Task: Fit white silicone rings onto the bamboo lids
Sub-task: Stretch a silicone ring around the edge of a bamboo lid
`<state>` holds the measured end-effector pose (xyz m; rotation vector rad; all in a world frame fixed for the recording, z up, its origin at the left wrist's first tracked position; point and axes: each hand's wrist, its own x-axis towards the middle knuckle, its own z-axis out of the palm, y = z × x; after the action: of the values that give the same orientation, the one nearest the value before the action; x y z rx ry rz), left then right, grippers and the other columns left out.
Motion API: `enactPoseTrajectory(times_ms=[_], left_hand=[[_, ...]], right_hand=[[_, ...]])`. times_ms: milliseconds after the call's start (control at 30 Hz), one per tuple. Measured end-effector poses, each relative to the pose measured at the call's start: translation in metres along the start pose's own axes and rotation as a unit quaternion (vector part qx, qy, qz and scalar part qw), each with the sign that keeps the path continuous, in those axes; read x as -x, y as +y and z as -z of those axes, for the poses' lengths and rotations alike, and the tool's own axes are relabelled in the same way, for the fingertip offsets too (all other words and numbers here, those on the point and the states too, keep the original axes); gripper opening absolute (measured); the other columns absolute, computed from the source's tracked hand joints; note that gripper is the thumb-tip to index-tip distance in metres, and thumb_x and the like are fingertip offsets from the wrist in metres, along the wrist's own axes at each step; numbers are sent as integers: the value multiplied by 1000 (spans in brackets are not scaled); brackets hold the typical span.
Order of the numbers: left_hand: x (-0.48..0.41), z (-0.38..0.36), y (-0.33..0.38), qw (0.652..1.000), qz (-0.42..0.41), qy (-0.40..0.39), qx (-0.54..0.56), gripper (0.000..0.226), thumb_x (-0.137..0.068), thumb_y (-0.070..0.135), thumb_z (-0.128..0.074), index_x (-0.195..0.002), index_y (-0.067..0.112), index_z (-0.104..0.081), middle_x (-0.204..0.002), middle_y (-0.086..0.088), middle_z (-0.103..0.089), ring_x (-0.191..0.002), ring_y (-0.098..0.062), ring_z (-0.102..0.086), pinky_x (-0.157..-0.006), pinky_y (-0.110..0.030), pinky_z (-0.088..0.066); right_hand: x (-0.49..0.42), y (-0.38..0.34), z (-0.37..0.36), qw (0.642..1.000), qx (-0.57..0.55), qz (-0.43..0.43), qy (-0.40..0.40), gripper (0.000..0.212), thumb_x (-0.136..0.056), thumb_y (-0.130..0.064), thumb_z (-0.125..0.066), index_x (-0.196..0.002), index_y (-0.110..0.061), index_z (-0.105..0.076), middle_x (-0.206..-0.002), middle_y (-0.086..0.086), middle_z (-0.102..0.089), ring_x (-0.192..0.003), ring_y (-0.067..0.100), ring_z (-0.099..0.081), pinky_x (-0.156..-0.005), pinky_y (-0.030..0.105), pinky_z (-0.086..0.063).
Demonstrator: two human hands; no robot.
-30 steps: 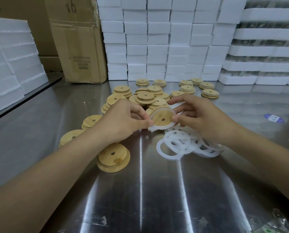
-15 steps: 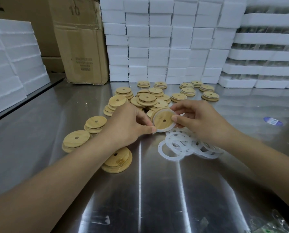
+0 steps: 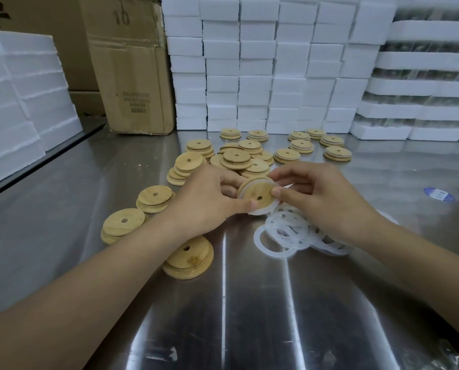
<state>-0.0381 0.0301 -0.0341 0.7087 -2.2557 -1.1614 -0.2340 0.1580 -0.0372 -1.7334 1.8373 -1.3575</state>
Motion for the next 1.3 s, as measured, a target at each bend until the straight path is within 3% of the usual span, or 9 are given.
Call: enactPoseTrajectory(times_ms=[100,167,300,467,800,967,1067,1167,1300], left_hand=[[-1,-1,0,999,0,18,43,17,-83,23,-91,-98,24,-84,-75,6,-81,-69,1,-73,-71,-19,-54],[-2,0,1,996,7,30,82,20,-83,22,-92,-101,22,-84,-78,4,-82,-72,-1,-76,-66,-14,-54],[0,0,4,990,27,29,137,22,-83,19,-91,-104,20,-83,-89,-1,-84,-85,-16,-82,-66,-16,-58],[4,-3,8,976,37,32,212,21,-85,21,-89,-106,19,-84,-95,-4,-84,-90,-18,-82,-68,-17,-59],[5,-3,7,968,34,31,246,23,-85,26,-88,-107,19,-83,-98,-4,-84,-92,-17,-82,-73,-18,-61],[1,2,7,931,74,46,355,34,-75,34,-88,-105,18,-85,-106,-5,-84,-97,-15,-81,-71,-18,-60],[-5,28,9,878,75,110,460,42,-77,30,-85,-114,13,-77,-112,-5,-83,-101,-13,-80,-69,-18,-62],[-5,55,11,860,32,153,486,41,-83,29,-83,-119,13,-72,-116,-4,-82,-106,-14,-79,-72,-19,-62],[-1,35,14,925,1,101,367,40,-83,32,-85,-118,17,-76,-113,-3,-83,-107,-15,-79,-78,-20,-61]], right_hand=[[1,-2,-1,999,27,-10,42,5,-96,-30,-77,-98,-26,-74,-97,-7,-78,-86,11,-78,-85,43,-64],[1,-4,2,997,62,-3,42,14,-99,-37,-72,-92,-26,-74,-90,-8,-78,-84,9,-76,-84,40,-61],[-3,-5,12,996,84,21,1,17,-101,-31,-69,-91,-20,-74,-87,-9,-75,-86,5,-70,-78,21,-50],[-4,-6,20,999,22,25,-21,16,-99,-27,-72,-89,-15,-77,-86,-8,-76,-81,-3,-66,-78,7,-45],[-1,-6,16,999,-37,-21,-30,14,-95,-31,-76,-89,-19,-80,-82,-11,-76,-79,0,-66,-75,11,-47],[-1,-9,19,992,-102,-43,-55,7,-95,-25,-76,-91,-21,-81,-91,-16,-75,-87,-3,-68,-82,16,-49],[5,-7,12,994,-33,-49,-95,7,-92,-25,-80,-86,-22,-82,-112,-17,-77,-110,-5,-68,-90,13,-48],[6,-11,6,996,-16,-37,-78,9,-94,-26,-78,-86,-24,-81,-105,-11,-79,-105,2,-71,-84,7,-49],[4,-23,14,999,-36,-3,16,16,-95,-41,-74,-91,-26,-79,-93,-7,-78,-90,10,-72,-79,19,-54]])
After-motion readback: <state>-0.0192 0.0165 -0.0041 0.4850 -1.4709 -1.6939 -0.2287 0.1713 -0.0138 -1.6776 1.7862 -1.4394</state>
